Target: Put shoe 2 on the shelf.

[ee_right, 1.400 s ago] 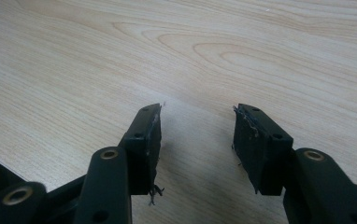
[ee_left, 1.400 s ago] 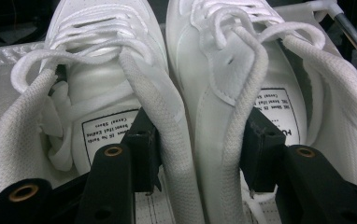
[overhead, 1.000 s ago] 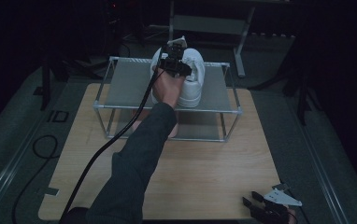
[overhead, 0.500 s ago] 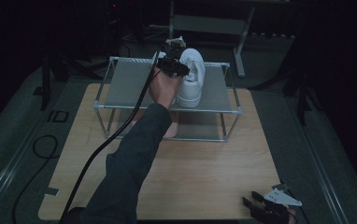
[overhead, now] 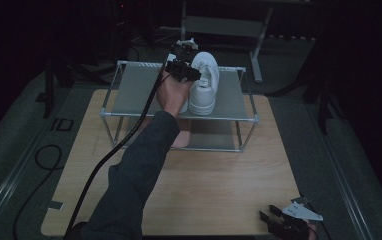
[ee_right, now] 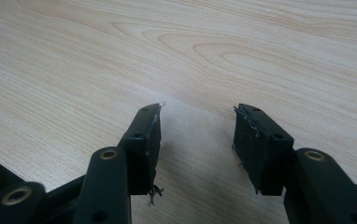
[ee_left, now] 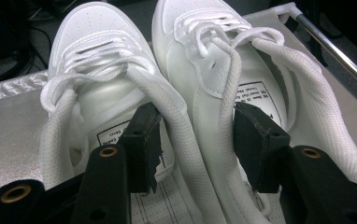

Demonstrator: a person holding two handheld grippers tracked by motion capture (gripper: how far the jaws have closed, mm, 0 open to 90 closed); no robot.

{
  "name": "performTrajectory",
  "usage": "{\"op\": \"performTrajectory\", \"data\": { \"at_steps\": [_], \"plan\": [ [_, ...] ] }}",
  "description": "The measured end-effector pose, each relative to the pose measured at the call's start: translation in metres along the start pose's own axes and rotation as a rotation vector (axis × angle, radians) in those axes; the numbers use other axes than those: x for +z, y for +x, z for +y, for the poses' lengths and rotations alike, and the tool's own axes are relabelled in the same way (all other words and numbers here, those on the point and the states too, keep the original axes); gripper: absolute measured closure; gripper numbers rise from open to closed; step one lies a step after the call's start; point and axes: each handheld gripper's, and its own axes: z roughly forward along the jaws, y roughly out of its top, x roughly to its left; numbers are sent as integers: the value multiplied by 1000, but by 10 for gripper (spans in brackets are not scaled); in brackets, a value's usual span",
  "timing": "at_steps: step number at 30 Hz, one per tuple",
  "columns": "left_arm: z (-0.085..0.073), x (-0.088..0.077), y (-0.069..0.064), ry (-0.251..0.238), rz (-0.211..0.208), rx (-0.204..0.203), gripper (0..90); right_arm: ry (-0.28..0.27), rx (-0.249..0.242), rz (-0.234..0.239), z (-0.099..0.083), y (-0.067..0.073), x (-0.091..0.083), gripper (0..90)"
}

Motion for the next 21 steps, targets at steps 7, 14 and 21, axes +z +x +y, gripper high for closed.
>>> {"op": "performTrajectory", "data": {
  "at_steps": [7,14,21],
  "plan": [
    [0,-3,-1,-2,8,12,523,-1,0,1,0,0,0,505],
    [1,-11,0,-27,-1,7,532,0,-1,0,0,0,0,505],
    [6,-25,-9,-91,-68,21,583,-1,-4,-1,0,0,0,505]
  ]
}}
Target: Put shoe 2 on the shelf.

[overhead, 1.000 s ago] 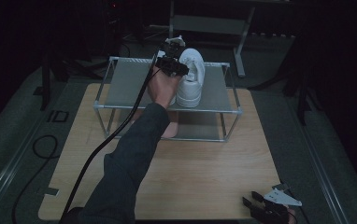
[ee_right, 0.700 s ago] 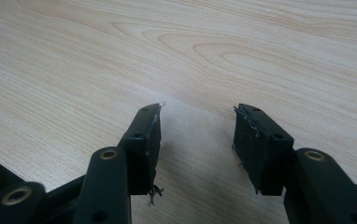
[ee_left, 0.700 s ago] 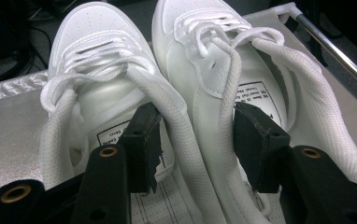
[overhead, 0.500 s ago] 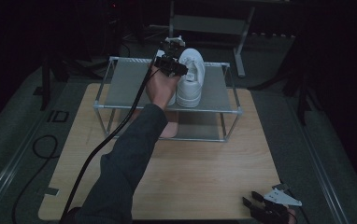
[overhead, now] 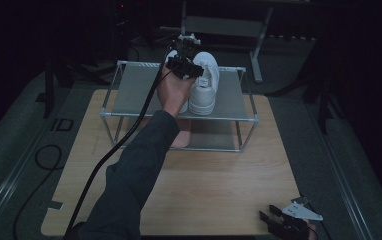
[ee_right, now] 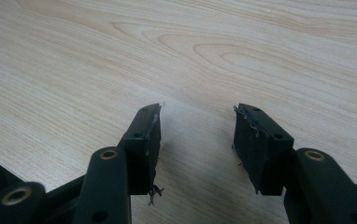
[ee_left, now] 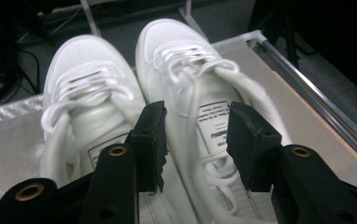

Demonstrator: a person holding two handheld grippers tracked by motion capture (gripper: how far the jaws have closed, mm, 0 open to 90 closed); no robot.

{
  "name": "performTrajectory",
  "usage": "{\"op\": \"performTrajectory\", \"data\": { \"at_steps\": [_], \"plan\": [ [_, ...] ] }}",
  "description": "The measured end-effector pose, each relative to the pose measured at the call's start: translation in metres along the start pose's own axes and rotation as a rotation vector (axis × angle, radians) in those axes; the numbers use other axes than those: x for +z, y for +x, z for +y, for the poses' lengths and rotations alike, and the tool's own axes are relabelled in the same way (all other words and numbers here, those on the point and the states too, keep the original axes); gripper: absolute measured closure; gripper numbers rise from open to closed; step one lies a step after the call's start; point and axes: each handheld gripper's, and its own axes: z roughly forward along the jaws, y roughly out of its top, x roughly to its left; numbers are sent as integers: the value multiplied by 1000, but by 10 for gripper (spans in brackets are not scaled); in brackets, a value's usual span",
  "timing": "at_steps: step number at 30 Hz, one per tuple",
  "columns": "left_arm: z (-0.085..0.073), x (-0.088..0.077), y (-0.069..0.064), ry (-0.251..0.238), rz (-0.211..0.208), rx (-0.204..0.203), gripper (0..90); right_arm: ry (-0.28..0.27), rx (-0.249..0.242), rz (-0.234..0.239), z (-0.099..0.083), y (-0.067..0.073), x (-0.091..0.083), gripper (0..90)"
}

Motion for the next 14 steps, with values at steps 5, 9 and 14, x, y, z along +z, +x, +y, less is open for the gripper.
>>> {"op": "performTrajectory", "data": {
  "at_steps": [5,9,14],
  "plan": [
    [-1,2,-5,12,-18,31,611,0,0,1,0,0,0,505],
    [-2,3,-11,4,-43,49,629,0,-1,0,0,0,0,506],
    [-3,2,-18,-11,-82,80,623,-1,0,2,0,0,0,507]
  ]
}}
